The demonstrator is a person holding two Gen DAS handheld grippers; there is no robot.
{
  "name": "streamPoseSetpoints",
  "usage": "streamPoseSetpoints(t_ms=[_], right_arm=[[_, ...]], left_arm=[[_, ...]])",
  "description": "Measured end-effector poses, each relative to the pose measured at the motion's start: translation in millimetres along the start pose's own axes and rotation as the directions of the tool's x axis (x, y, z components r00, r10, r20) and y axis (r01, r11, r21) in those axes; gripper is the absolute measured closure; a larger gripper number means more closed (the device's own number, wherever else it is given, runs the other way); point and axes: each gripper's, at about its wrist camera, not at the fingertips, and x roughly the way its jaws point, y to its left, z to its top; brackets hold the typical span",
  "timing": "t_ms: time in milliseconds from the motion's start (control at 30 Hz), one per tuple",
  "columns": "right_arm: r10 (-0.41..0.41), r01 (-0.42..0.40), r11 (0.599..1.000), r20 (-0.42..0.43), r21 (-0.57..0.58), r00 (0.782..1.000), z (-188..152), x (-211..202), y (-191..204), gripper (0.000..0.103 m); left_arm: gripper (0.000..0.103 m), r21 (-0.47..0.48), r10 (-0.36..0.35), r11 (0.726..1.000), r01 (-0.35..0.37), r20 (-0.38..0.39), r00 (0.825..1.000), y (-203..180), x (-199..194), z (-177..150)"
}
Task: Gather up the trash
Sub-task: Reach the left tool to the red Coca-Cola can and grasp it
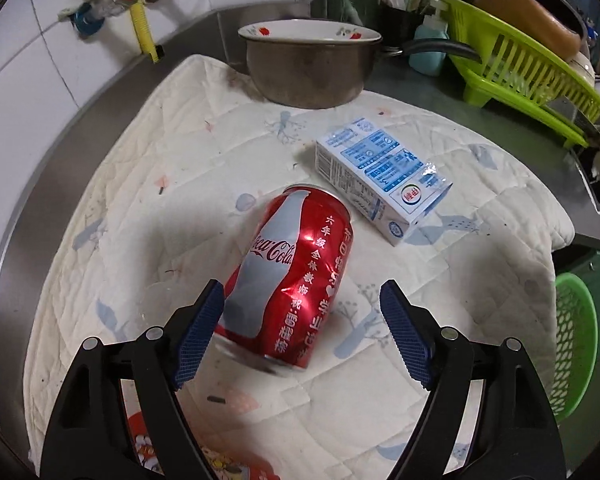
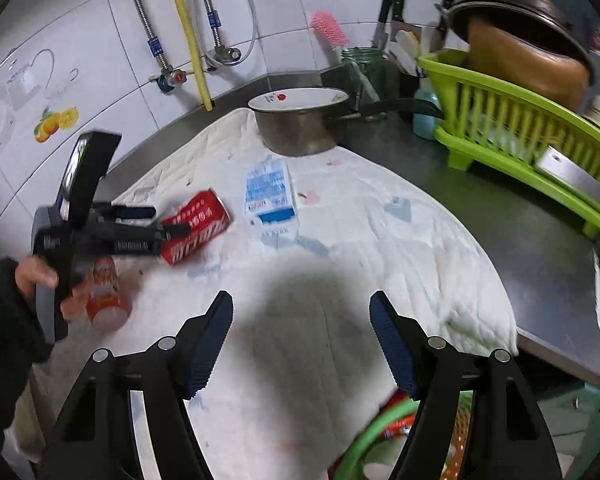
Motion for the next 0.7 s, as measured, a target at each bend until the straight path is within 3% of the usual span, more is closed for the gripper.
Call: streamPoseSetpoints(t_ms=[300,433,700], right_arm=[[0.08,-0.08,0.997,-0.057,0.006,0.995,56,67,4,0.035],[0.072,-0.076,0.996,-0.082,-0.045,0.994,75,98,13,0.035],[0.058,-0.075,0.992,-0.166,-0.099,0.984,104,163,27,0.035]], left_arm=[[0.029,-0.031,-0.034,0.999,0.034,-0.001,0.999,15,12,1],[0.036,-0.039,-0.042,0.998,0.042,0.001,0.999,20,15,1],[0.036,-0.064,-0.08,0.995,0.081,0.015,0.997,27,16,-1]])
